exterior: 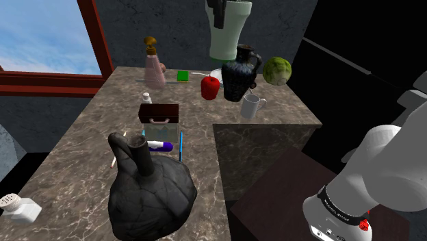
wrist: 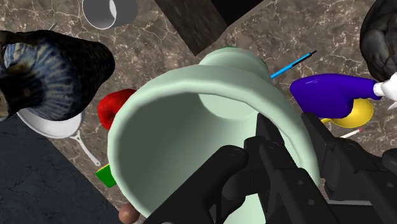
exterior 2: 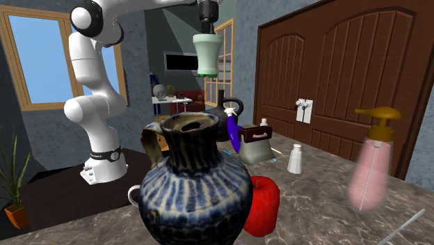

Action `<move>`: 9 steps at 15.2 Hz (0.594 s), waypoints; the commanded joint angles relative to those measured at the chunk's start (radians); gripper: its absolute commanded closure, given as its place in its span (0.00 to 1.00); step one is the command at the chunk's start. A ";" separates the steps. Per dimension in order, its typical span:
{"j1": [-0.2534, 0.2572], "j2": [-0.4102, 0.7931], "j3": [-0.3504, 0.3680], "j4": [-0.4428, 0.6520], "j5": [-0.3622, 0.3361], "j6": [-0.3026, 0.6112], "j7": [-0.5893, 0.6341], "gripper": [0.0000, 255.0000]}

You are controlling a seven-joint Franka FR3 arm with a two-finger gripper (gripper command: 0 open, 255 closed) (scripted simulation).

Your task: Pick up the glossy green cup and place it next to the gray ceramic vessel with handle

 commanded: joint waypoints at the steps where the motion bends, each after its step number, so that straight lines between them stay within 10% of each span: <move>1: 0.001 -0.023 0.000 -0.052 0.007 0.030 0.007 1.00; 9: 0.000 -0.078 -0.009 -0.226 0.024 0.151 0.010 1.00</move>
